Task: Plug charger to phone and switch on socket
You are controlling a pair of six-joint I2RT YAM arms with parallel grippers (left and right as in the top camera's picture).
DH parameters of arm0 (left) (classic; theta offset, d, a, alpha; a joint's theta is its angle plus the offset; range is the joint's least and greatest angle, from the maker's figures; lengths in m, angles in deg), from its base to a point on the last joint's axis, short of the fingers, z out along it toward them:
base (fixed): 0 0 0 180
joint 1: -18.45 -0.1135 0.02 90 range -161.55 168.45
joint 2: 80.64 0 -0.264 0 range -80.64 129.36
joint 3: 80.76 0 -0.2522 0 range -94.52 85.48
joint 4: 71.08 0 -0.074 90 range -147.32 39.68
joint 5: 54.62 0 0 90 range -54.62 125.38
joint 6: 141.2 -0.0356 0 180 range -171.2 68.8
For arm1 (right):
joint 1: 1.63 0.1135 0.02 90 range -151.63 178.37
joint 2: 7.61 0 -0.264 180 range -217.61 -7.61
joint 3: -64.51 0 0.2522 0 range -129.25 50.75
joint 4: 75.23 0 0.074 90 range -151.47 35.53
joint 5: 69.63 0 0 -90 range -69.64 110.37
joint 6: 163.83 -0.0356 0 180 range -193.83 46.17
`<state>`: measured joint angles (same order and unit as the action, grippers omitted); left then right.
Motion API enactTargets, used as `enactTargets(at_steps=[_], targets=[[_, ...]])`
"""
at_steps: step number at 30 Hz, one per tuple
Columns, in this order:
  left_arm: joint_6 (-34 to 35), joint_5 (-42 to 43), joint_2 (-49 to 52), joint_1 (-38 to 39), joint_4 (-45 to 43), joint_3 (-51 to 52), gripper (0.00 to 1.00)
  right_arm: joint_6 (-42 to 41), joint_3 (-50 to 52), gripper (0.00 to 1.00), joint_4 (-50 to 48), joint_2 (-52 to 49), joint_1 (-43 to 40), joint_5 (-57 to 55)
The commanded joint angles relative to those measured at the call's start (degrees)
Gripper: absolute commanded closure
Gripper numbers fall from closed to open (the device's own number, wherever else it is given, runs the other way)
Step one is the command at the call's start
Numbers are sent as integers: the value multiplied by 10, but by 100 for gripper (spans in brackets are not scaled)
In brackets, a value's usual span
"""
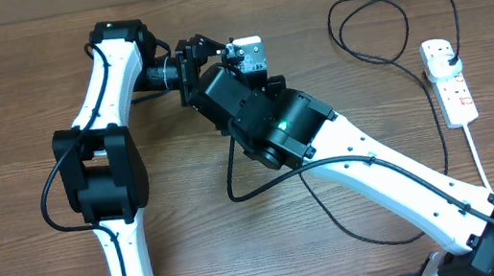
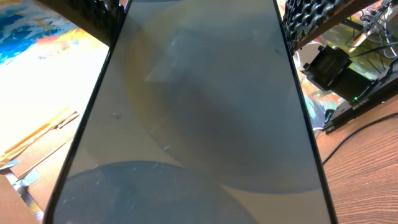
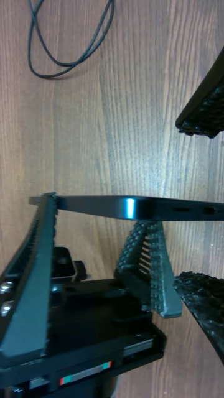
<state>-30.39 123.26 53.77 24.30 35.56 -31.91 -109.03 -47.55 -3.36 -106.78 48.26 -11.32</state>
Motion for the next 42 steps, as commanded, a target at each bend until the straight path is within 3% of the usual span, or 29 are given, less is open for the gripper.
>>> enactTargets(at_steps=[1,10,14,42], targets=[[0,27,-1,-6,1,-14,24,-4,-14,28,-11,1,-1,-19],[0,27,-1,-6,3,-14,24,-4,-3,30,-23,0,-1,-49],[0,27,-1,-6,3,-14,24,-4,-3,39,-28,0,-1,-51],[-1,28,-1,-6,16,-14,23,-6,-3,39,-38,-27,-2,-32]])
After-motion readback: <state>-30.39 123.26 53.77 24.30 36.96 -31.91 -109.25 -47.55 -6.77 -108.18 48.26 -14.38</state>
